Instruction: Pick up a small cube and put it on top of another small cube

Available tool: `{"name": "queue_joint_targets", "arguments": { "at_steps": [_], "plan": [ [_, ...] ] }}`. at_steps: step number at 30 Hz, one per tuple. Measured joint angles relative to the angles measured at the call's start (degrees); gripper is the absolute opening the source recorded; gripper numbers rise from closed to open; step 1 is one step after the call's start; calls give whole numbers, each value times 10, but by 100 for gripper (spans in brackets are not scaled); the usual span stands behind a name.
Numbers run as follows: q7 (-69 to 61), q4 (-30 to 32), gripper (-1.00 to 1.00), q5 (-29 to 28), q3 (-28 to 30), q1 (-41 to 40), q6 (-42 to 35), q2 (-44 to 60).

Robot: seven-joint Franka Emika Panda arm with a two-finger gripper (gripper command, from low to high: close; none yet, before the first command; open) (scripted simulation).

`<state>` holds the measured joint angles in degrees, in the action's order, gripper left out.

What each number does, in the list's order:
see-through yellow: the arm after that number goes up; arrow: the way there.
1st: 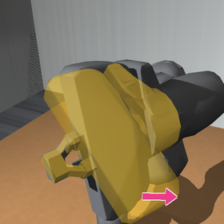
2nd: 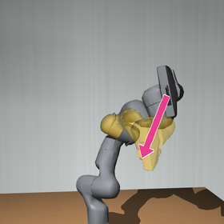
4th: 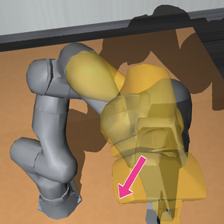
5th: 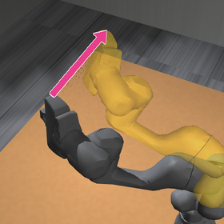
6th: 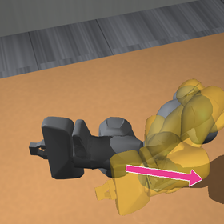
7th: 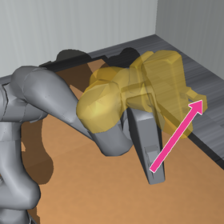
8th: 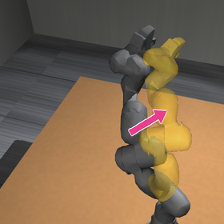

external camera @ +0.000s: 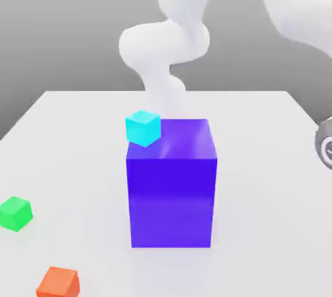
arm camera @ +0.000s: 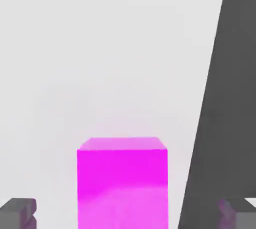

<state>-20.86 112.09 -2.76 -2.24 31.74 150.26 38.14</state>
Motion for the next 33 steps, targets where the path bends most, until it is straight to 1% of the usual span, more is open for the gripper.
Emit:
{"name": "queue_joint_targets", "arguments": {
  "at_steps": [6, 11, 24, 29, 33],
  "plan": [
    [0, -1, -100, 0, 0, 0, 3, 6],
    [-5, 22, -100, 6, 3, -9, -53, -73],
    [-41, 179, -100, 35, 150, -184, -28, -212],
    [-54, 254, -100, 44, 222, -256, -13, -269],
    [-69, 318, -100, 52, 295, -327, 1, -316]
  ]
}}
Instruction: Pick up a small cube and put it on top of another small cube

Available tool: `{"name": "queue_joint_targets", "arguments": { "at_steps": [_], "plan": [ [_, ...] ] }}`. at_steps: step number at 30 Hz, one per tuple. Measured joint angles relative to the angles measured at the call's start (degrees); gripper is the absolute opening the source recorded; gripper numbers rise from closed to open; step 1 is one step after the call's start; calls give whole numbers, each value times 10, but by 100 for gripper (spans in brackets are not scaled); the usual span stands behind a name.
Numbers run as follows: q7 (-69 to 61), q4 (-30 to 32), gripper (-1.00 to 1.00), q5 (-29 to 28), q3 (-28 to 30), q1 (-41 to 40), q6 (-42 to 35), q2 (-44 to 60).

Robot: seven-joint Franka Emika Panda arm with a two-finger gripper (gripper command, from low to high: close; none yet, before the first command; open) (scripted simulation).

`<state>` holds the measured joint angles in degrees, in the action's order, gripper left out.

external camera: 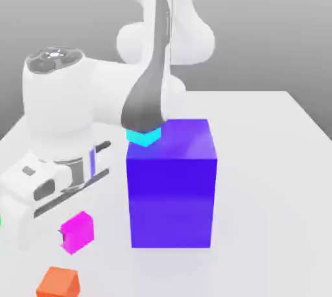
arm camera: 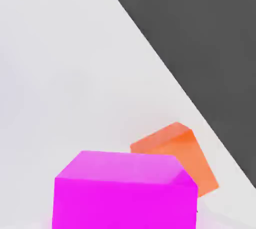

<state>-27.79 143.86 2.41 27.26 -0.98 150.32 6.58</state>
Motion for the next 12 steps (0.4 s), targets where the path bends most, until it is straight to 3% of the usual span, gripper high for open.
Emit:
{"name": "queue_joint_targets", "arguments": {
  "at_steps": [4, 8, 9, 12],
  "plan": [
    [-76, 16, -100, 79, 49, -104, 28, 26],
    [-141, 10, -100, 163, 10, -159, 69, 86],
    [-152, 9, 100, 178, 0, -168, 78, 97],
    [-152, 9, 100, 178, 0, -168, 77, 97]
  ]
}}
